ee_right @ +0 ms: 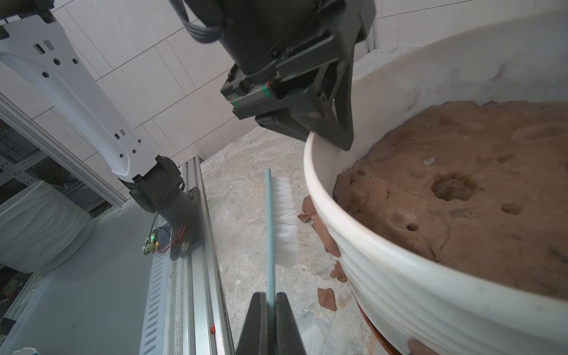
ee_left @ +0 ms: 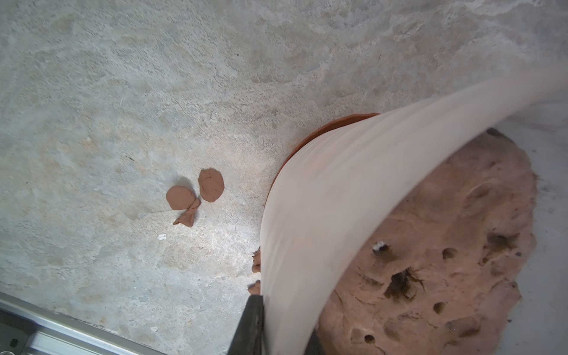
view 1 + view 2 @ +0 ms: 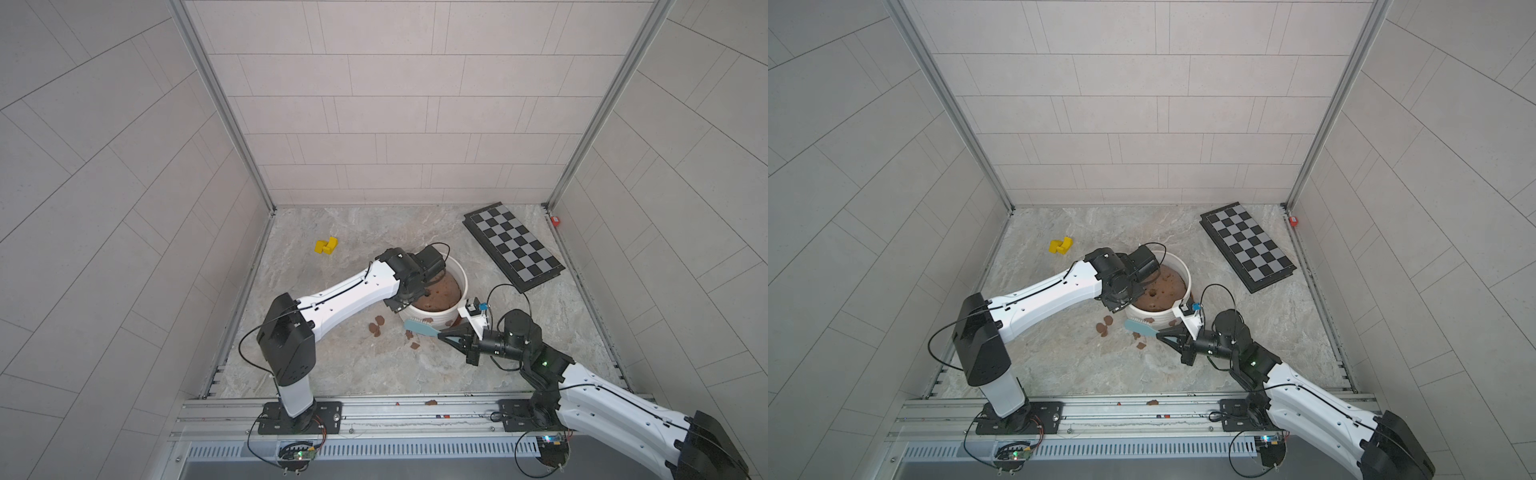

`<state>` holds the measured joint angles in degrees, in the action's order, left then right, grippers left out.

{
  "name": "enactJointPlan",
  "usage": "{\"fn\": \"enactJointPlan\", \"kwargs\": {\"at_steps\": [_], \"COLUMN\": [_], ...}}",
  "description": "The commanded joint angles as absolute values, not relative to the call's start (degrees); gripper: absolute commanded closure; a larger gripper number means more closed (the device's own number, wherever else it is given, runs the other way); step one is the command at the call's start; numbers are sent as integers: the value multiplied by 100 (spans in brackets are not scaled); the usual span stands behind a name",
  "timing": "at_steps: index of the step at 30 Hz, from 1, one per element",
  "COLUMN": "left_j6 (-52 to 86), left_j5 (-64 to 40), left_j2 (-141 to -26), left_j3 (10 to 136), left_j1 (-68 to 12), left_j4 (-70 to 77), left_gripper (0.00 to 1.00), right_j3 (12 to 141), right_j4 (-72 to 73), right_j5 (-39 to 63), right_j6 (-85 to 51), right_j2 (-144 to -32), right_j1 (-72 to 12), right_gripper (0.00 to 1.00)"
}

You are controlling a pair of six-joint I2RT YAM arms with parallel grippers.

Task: Scrub the dried mud off the ceramic pot
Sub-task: Rotate the pot at the center of the board, then brush off the soil from the pot.

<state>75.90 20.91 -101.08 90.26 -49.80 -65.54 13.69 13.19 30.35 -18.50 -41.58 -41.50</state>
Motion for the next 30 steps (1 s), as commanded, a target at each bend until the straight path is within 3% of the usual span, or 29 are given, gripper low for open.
{"fn": "enactJointPlan", "kwargs": {"at_steps": [1,4,14,30], "left_j6": [7091,6909,6400,5999], "left_j5": [2580,2731,2585,2514], "left_j2": [-10275,-10336,-10409,-10212], "left_j3": [9285,9336,9353,9150], "left_j1": [-4789,-4730,-4541,-4231], "left_j4": [-7011,-7038,-6921,-6707], "left_gripper": [83,83,83,83], "right_j3": [1654,1828,2377,2391], "right_j4": [1153,1025,65,-163], "right_j5": [2962,3170,1971,1127], "right_j6": [-1758,-1586,-1257,-1306], "right_j2": [-4091,-4096,-4465,-4878], "right_j1": [-4137,-4222,-4280,-4301], "right_gripper": [100,100,100,100]}}
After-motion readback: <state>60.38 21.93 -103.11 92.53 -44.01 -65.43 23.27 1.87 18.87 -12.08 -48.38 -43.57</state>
